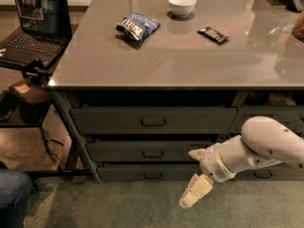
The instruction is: Open bottom drawer
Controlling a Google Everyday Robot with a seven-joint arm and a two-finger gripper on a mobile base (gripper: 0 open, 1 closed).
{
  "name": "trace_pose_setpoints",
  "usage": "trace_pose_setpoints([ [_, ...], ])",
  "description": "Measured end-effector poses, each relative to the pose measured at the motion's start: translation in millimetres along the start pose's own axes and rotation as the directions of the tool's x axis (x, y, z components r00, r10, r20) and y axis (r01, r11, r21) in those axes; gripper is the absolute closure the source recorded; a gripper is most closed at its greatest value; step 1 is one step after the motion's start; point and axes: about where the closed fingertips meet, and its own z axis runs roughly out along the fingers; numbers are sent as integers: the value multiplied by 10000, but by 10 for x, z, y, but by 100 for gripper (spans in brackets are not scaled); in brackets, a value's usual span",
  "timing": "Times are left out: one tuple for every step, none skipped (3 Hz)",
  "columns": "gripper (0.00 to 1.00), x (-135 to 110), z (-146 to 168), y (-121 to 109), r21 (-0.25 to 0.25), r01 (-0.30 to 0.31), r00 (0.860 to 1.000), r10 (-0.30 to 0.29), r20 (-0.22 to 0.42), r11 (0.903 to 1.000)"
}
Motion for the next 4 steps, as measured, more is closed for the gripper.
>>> trace_pose_setpoints([
  [0, 80, 335, 46, -36, -66, 9999, 66, 98, 10000],
  [0, 519, 1285, 233, -758, -476, 9986, 456, -269, 9960],
  [0, 1036, 2128, 252, -1051, -1244, 9906, 1174, -698, 9867],
  [0, 1103, 2442, 137, -686, -1535, 9879, 1517, -312, 9858],
])
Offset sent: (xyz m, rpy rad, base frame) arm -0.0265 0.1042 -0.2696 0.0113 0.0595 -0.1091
